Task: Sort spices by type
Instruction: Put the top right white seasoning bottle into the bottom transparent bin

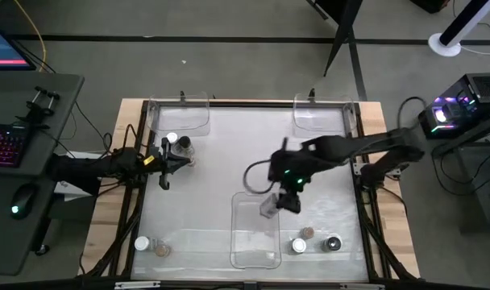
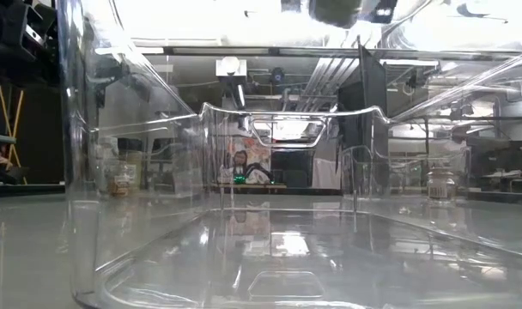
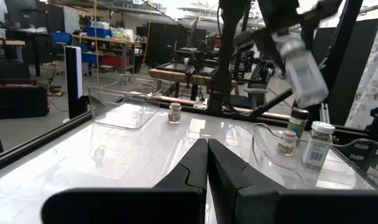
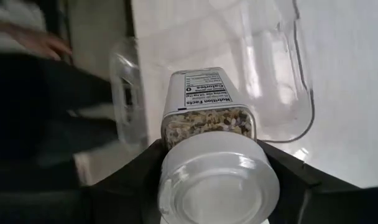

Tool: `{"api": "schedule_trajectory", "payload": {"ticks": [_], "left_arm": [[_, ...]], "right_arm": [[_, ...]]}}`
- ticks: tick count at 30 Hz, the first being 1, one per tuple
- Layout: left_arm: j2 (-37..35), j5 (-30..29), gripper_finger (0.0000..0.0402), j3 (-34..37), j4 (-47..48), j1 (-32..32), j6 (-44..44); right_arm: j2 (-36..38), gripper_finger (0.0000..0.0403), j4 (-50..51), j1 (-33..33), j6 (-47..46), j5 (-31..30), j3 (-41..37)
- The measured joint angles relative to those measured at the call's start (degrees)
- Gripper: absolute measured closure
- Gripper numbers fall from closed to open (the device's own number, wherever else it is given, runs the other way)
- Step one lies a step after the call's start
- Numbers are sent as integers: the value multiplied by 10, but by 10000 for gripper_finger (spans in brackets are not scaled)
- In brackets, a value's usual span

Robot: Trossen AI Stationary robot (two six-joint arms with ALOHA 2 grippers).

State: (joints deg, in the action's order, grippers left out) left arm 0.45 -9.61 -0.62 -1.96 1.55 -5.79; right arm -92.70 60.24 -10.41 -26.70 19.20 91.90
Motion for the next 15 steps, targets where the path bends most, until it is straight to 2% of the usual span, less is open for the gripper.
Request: {"api": "schedule_trajectory", "payload": {"ticks": [8, 15], "left_arm": [[0, 0, 401, 0, 0, 0, 0], [0, 0, 401, 0, 0, 0, 0]], "right_arm": [[-133, 206, 89, -18, 108, -62, 89], [-198, 206, 123, -37, 133, -98, 132]]}}
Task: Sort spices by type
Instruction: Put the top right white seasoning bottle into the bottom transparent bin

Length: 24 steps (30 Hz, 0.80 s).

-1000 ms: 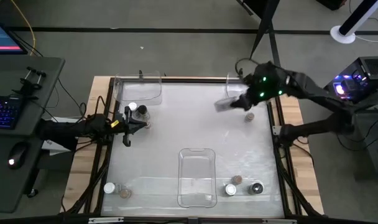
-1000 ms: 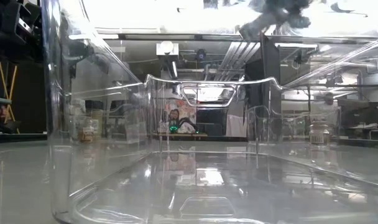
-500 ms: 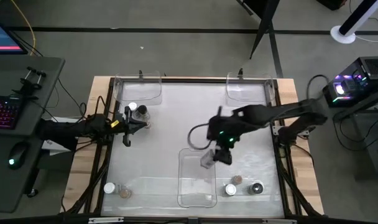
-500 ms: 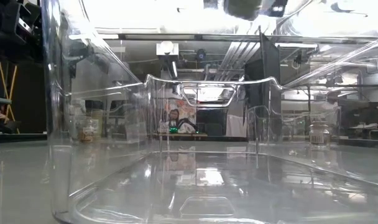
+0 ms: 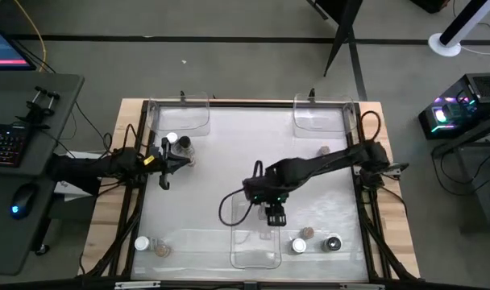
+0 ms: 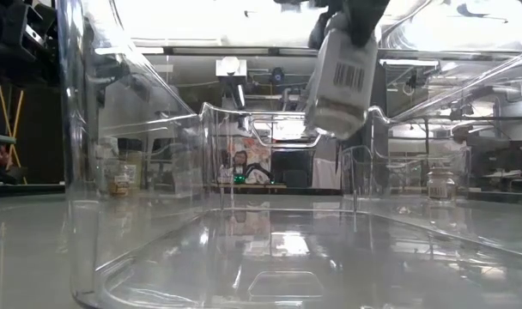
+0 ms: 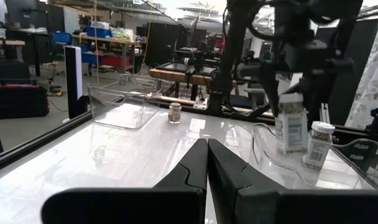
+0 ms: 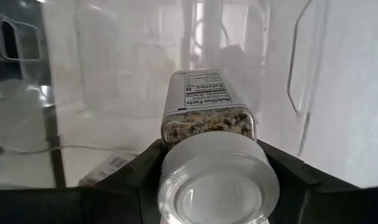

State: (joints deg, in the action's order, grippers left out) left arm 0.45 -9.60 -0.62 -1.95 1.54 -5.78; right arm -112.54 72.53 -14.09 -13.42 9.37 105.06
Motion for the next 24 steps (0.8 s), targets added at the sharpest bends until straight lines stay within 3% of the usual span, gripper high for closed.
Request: {"api": "schedule_trajectory", "payload": {"ticks": [7, 15, 24], "left_arm": [[0, 0, 401, 0, 0, 0, 0], [0, 0, 401, 0, 0, 0, 0], [0, 0, 401, 0, 0, 0, 0]], "right_arm": [[-43, 206, 28, -2, -7, -22, 1], [-59, 170, 24, -2, -5, -37, 1], [-59, 167, 15, -1, 0, -18, 1]]}}
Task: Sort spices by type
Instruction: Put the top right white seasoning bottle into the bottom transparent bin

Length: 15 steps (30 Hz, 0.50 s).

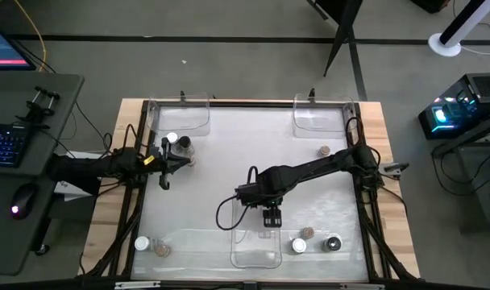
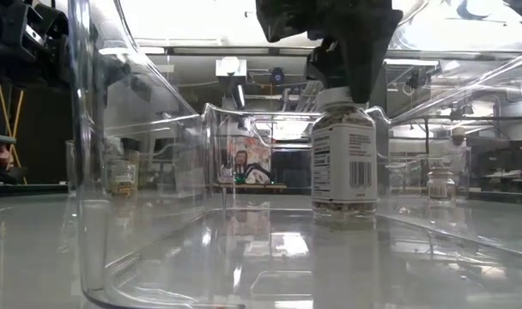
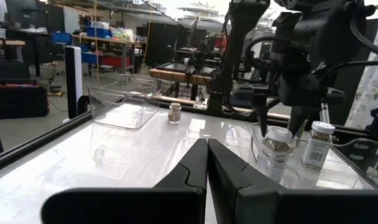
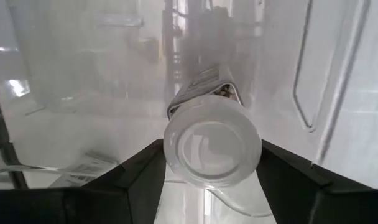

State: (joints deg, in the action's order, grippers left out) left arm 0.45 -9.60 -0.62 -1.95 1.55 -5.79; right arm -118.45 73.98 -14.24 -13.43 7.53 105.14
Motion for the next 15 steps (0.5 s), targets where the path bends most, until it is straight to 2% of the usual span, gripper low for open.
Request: {"api": "schedule_trajectory", "payload": {"ticks": [11, 15], "left_arm": [[0, 0, 401, 0, 0, 0, 0], [0, 0, 401, 0, 0, 0, 0]], "right_arm": [[7, 165, 54, 11, 38, -10, 75], [7, 167, 59, 11, 80, -11, 109]]}}
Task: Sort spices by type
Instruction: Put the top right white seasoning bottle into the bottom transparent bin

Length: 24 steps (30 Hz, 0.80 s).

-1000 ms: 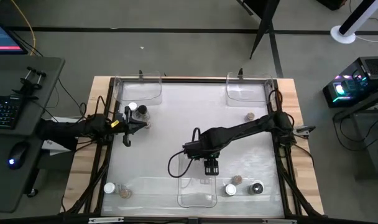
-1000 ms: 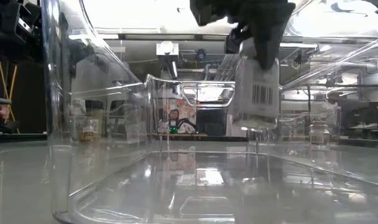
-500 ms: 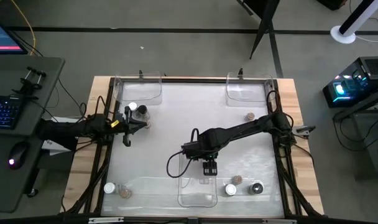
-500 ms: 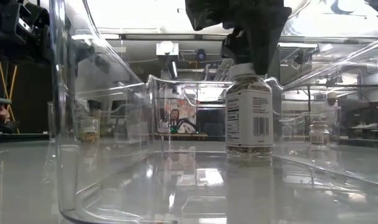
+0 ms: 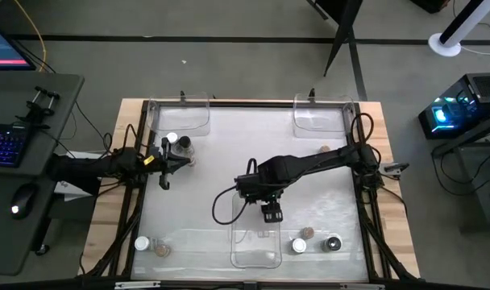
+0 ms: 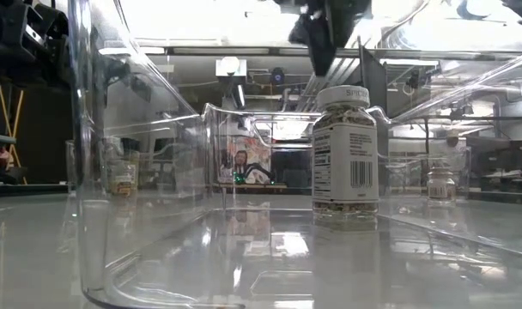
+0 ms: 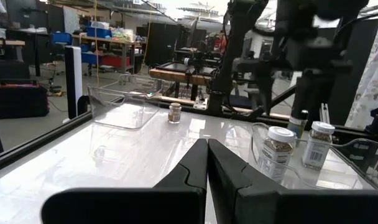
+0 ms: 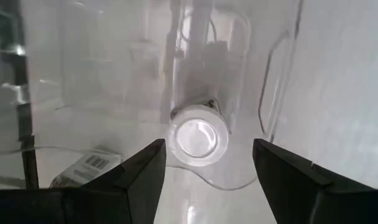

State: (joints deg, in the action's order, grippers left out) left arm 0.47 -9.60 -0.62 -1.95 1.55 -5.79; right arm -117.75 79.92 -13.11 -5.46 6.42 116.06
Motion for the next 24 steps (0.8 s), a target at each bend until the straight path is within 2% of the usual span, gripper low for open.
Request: {"api": "schedule_trajectory", "payload": {"ticks": [2, 4, 6, 8, 10, 15, 24], "left_arm": [[0, 0, 402, 0, 0, 0, 0], [0, 0, 401, 0, 0, 0, 0], [0, 0, 402, 0, 0, 0, 0], [0, 0, 402, 0, 0, 0, 0], [0, 0, 402, 0, 0, 0, 0], [0, 0, 401, 0, 0, 0, 0], [0, 0, 401, 0, 0, 0, 0]], "right_arm": [[0, 180, -8, -1, 29, 0, 14], [1, 213, -24, -4, 56, 1, 17], [1, 271, -45, -5, 82, 4, 7], [1, 349, -65, -5, 104, 14, -7], [-5, 386, -93, -5, 134, 34, -14], [-34, 399, -122, -9, 205, 30, -15], [-92, 401, -79, -7, 210, 0, -15]]}}
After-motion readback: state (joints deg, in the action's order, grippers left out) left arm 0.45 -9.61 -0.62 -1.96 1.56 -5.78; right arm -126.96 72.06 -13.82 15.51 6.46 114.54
